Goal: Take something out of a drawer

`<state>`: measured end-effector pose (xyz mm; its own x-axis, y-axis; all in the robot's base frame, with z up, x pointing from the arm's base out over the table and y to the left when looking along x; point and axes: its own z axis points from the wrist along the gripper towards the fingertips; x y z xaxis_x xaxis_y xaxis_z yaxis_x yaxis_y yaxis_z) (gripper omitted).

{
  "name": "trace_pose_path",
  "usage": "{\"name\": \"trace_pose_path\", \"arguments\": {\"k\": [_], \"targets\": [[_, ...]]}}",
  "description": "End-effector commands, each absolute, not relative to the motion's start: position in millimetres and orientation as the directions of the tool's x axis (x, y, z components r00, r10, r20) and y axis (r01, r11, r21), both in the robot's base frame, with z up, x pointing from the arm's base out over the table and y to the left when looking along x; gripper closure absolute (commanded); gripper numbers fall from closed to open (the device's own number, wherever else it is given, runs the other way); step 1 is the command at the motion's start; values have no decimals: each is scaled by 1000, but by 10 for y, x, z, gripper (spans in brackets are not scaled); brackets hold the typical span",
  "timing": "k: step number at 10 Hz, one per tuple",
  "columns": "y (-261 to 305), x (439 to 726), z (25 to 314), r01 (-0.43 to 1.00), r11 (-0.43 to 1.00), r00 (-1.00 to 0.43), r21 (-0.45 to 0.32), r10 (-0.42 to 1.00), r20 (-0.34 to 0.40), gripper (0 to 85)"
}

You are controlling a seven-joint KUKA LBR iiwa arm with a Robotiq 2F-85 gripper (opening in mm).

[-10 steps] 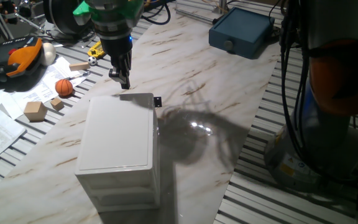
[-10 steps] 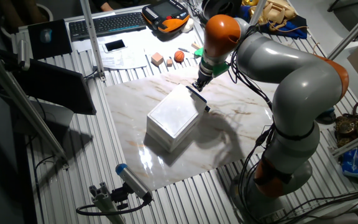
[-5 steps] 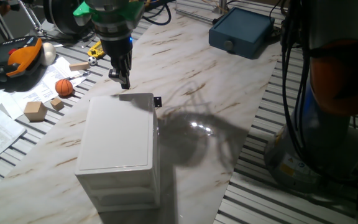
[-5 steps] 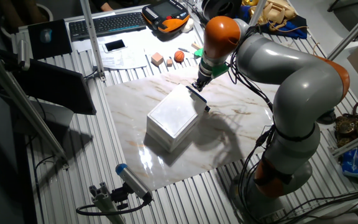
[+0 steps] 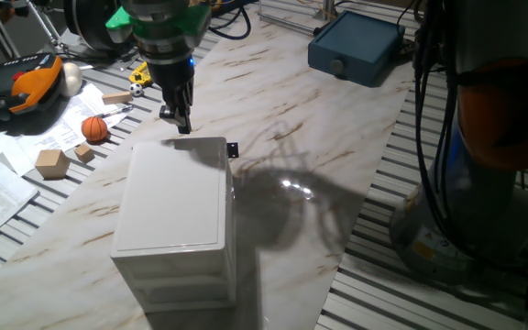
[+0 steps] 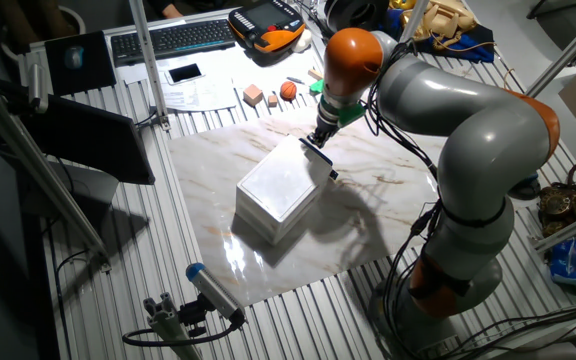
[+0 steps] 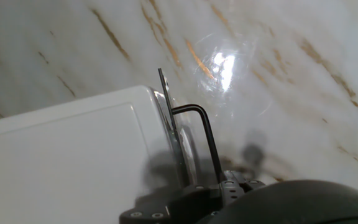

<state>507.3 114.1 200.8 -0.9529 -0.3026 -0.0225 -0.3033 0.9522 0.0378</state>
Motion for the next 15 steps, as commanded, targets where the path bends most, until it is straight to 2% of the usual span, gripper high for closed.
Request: {"name": "trace_pose_path", "arguments": {"k": [1, 5, 9, 13, 15], "targets": [[1141, 5072, 2009, -310, 950, -951, 35, -309, -26, 850], [1141, 5072, 2009, -366, 931, -930, 15, -365, -51, 850], [1141, 5072, 2009, -396, 918, -918, 34, -395, -37, 850], [1141, 5072, 2009, -365, 931, -931, 21, -363, -43, 850], [1189, 5120, 1998, -400, 916, -916, 37, -397, -60, 850]]}}
